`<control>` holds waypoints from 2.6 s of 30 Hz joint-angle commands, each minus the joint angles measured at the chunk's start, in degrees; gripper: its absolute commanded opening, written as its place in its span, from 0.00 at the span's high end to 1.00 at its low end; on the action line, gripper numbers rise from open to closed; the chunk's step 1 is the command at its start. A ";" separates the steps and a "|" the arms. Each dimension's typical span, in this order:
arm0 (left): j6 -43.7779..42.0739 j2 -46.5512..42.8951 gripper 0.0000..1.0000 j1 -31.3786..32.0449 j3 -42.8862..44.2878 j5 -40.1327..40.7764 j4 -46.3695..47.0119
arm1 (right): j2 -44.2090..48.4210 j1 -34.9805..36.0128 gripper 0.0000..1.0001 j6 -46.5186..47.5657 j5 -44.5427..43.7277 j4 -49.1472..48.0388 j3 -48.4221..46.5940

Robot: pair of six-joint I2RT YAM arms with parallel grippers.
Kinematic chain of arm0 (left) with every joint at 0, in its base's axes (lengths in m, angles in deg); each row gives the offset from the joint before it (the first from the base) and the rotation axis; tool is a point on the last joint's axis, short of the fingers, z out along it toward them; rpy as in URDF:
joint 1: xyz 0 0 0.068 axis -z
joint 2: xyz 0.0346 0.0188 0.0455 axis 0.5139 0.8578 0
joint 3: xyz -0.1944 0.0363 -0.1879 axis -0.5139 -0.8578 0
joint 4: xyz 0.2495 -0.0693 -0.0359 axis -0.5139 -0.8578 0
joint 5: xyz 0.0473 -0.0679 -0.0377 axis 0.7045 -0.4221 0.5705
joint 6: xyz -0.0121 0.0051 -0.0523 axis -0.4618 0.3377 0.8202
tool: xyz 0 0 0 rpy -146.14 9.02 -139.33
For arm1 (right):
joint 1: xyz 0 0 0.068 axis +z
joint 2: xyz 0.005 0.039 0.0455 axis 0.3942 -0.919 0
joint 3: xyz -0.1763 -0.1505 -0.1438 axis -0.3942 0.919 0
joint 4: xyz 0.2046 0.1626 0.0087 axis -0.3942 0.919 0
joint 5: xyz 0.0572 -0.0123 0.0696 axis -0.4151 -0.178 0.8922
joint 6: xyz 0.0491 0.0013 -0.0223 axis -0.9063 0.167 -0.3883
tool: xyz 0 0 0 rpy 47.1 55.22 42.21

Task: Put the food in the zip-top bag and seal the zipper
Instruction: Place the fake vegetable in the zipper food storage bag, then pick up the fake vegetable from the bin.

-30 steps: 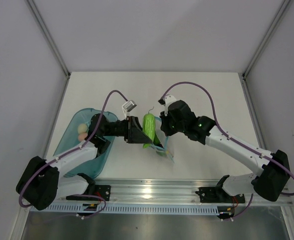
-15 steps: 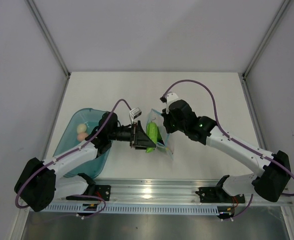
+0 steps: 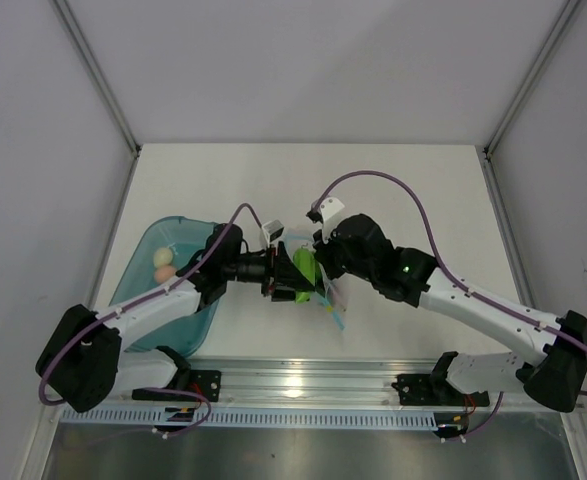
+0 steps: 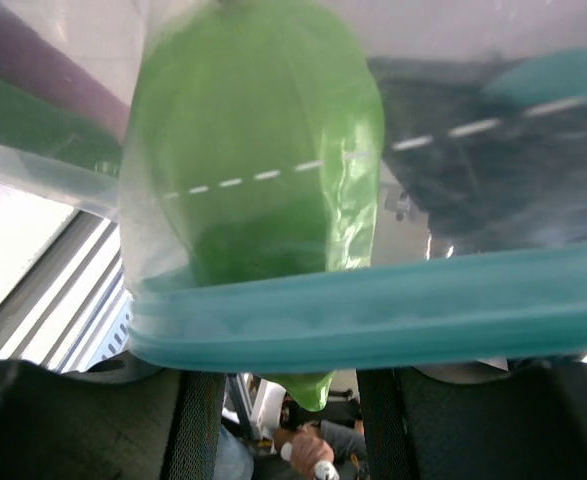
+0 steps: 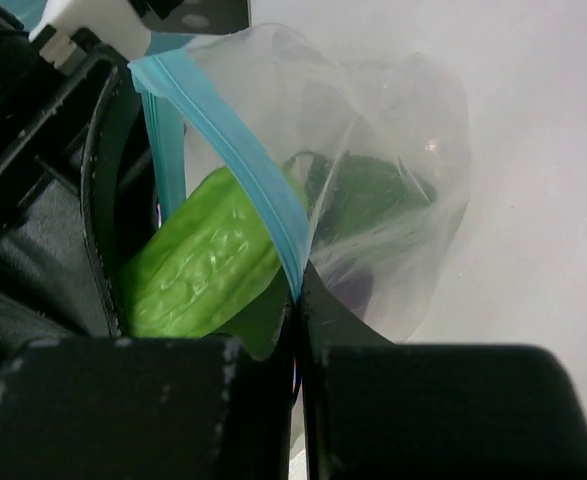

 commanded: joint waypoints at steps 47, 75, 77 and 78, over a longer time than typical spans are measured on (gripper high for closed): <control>-23.62 -30.18 0.01 -2.88 15.33 48.99 -51.94 | -9.97 -14.84 1.00 -12.02 19.41 11.27 -19.68; -18.53 -12.44 0.01 -39.09 16.74 70.10 -70.59 | -0.21 -14.49 1.00 -10.26 14.84 7.75 -7.02; -17.65 -9.54 0.00 -40.14 16.65 72.73 -70.59 | 0.14 -14.49 1.00 -10.08 14.84 7.67 -6.85; -17.12 -8.66 0.00 -40.76 16.39 73.09 -70.51 | 0.23 -14.40 1.00 -9.99 14.84 7.67 -6.85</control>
